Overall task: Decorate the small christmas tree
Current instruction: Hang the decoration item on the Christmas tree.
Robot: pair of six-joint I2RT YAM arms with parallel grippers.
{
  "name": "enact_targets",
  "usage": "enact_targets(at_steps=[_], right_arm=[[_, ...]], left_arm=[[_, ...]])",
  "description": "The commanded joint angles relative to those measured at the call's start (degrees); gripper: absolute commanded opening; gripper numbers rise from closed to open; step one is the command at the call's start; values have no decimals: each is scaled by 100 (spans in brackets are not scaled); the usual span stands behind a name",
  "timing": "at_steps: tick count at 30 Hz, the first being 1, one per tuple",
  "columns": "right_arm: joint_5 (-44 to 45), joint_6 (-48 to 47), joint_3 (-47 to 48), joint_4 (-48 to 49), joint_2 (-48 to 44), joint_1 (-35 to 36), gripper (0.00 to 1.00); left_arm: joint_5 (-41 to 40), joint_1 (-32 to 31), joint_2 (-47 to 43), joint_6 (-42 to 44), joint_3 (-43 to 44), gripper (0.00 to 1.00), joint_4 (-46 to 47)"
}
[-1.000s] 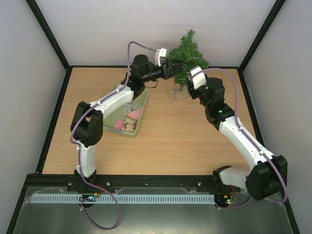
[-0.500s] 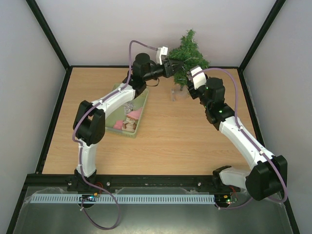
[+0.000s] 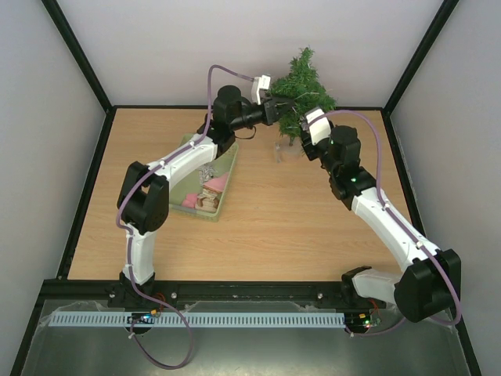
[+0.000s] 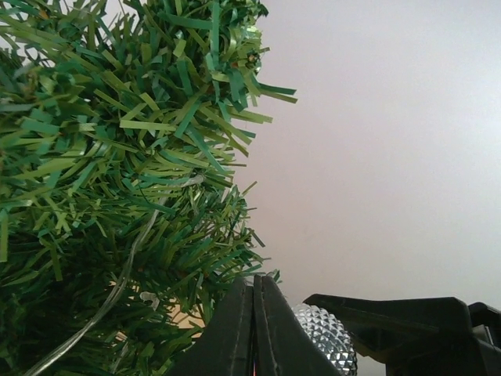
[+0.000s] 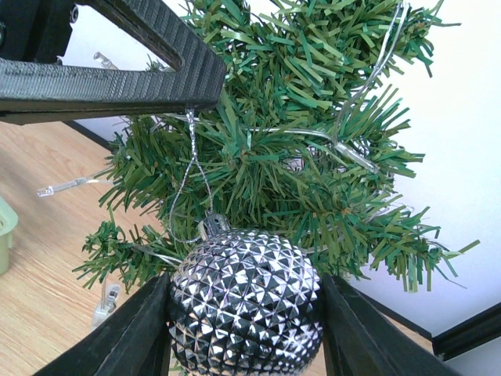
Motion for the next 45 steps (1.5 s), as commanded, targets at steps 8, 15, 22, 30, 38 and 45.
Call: enact_targets(at_steps=[8,15,22,30,38,45], right_arm=[[-73,141,-117,375,-302,-29,41],[-58,162,-129,454,-311,-21,41],[-12,162,3,514,-133,-17,41],[133,105,12,529,-41,-29,41],[216,54,-21,594,-22,-36,41],[217,61,-70,602,-32,-39,41]], left_arm=[[-77,-126,-517,218,-79,2,100],[-161,-135,-524,271,-57,2,55],[-277,-136,-383,505,167,2,-180],[-288,-127,-162,627,499,2,-279],[-325,-123,-53,685,682,2,-351],[-234,-118,-22,682,686,2,-426]])
